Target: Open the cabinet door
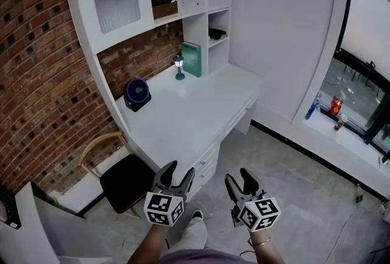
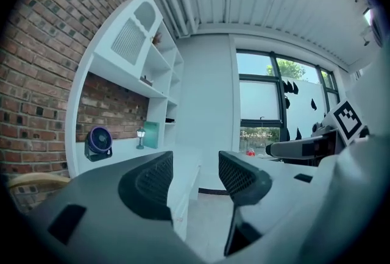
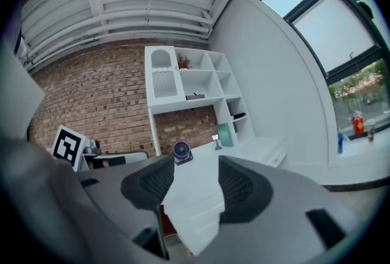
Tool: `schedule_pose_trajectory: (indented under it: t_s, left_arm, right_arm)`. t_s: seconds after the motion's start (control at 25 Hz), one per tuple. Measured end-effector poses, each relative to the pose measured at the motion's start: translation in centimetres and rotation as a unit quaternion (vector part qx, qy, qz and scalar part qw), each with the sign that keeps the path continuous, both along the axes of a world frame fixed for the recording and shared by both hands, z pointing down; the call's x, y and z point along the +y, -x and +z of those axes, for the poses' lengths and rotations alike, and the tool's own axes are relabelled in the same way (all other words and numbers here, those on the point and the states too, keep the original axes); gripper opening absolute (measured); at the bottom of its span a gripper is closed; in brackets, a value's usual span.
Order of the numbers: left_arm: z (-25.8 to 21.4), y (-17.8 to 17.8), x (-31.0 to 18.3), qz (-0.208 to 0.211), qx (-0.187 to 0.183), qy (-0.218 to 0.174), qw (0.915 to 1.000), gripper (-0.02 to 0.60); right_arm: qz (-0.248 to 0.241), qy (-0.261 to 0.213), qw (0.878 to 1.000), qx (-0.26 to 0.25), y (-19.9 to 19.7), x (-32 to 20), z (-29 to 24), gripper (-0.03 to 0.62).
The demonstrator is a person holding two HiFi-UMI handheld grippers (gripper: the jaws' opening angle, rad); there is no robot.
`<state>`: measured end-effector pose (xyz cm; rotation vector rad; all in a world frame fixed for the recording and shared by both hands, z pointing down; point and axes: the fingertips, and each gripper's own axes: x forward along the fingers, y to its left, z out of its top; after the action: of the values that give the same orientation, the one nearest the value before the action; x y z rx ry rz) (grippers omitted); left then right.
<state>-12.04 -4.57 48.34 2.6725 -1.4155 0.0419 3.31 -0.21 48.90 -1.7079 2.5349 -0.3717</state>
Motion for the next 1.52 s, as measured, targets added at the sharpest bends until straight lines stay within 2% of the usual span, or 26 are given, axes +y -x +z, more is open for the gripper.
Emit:
schedule_pose_trajectory:
  t_s: [0.4,0.72,0.96,1.28,1.52]
  left_arm:
    - [-3.1,0.4,-14.0,-0.011,-0.002,-0.033,0.9994,0.215]
    - [-6.1,3.0,-23.1,-0.026,-0.004,-0.06,0.9978,0.203]
    - [-7.8,3.9,-27.5,-0.037,-0.008,-0.077,0.9963,0.196]
    - [-10.4,5.1,-31.6,-0.076,-0.024,-0.103,0.9915,0.192]
    - [-14.7,6.2,-35.7,-0.136,-0.044,-0.141,0.9796,0.189]
  right_arm:
    - [0.008,-0.025,1.0,0.012,-1.2,-13.3,-2.7,0.219]
    - [-0.013,-0.045,0.999,0.014,1.2,-22.5,-4.7,0.219]
    - [-0.037,-0.065,0.997,0.018,2.7,-27.5,-6.7,0.218]
    - [-0.098,-0.104,0.99,0.017,4.7,-33.4,-10.5,0.218]
    - [-0.176,-0.152,0.972,0.012,6.7,-39.7,-15.5,0.218]
